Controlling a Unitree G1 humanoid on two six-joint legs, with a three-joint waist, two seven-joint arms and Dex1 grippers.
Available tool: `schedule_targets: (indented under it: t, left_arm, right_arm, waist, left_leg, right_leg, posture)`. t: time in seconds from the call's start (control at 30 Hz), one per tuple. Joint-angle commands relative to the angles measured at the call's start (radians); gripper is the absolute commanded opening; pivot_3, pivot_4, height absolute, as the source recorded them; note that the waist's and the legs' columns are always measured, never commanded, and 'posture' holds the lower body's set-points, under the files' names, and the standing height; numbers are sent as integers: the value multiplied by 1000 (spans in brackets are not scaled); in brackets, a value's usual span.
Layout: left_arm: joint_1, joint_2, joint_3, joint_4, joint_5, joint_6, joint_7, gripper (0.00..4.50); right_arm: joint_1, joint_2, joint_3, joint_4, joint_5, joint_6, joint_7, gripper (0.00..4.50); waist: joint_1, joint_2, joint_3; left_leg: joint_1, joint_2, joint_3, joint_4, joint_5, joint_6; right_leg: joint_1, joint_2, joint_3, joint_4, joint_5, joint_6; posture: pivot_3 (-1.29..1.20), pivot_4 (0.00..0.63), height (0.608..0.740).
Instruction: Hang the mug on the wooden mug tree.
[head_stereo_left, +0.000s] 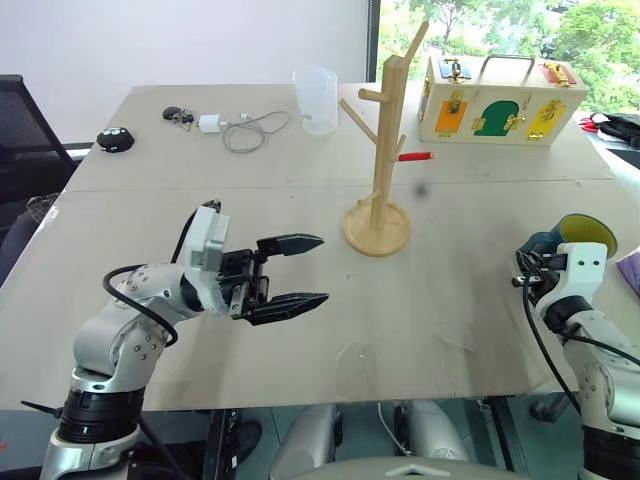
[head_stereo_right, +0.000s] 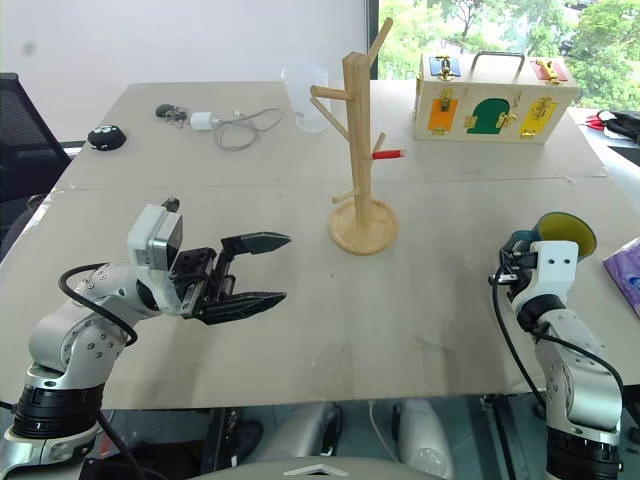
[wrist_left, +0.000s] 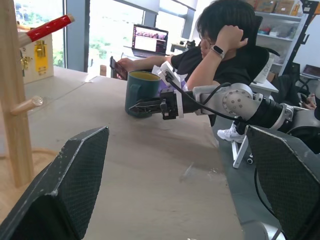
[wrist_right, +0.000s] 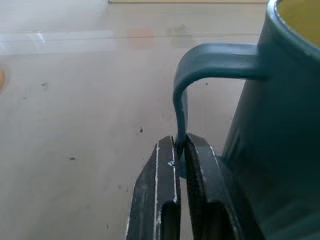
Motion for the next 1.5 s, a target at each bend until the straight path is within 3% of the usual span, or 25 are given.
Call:
schedule_targets:
  t: [0.03, 0.37, 0.5, 0.63, 0.87, 1.17, 1.5]
  left_arm:
    - [0, 13, 26, -48, -18, -1, 6, 4500]
    - [32, 14, 46, -56, -24, -7, 4, 4500]
    - [45, 10, 66, -56, -46, -1, 8, 4500]
    - [82, 14, 98, -47, -45, -11, 8, 4500]
    - [159, -4, 143, -95, -49, -28, 45, 4500]
    - [242, -26, 175, -179, -62, -45, 111, 4500]
    - [272, -51, 231, -229, -110, -58, 180, 4500]
  right_arm:
    - [-14, -1, -4, 5, -2, -30, -20, 197]
    - [-24, -99, 38, -116, 60, 18, 90, 197]
    - [-85, -167, 59, -210, 143, 112, 134, 197]
    - [-254, -263, 119, -278, 246, 254, 196, 197]
    - [-489, -331, 203, -257, 330, 398, 229, 197]
    - [-632, -393, 296, -206, 352, 461, 301, 197]
    - [-706, -355, 414, -90, 269, 400, 338, 197]
  waist:
    - [0, 0, 0]
    - [-1, 1, 0]
    - [-4, 1, 1]
    - [-4, 2, 1]
    - [1, 1, 1]
    - [0, 1, 1]
    - [0, 1, 1]
  left_leg:
    - [0, 0, 0, 0, 0, 0]
    - [0, 0, 1, 0, 0, 0]
    - [0, 1, 1, 0, 0, 0]
    - [0, 1, 1, 0, 0, 0]
    - [-2, 1, -2, 0, 0, 0]
    - [-3, 0, -2, 0, 0, 0]
    - [-3, 0, -2, 0, 0, 0]
  right_leg:
    - [0, 0, 0, 0, 0, 0]
    - [0, 0, 1, 0, 0, 0]
    - [-1, 0, 1, 0, 0, 0]
    - [-1, 0, 1, 0, 0, 0]
    - [-1, -1, 0, -2, 0, 0]
    - [-1, -2, 0, -2, 0, 0]
    - [-2, -2, 0, -2, 0, 0]
  posture:
    - [0, 150, 740]
    - [0, 150, 740]
    - [0, 150, 740]
    - [0, 150, 740]
    - [0, 150, 740]
    - [0, 150, 740]
    - [0, 150, 740]
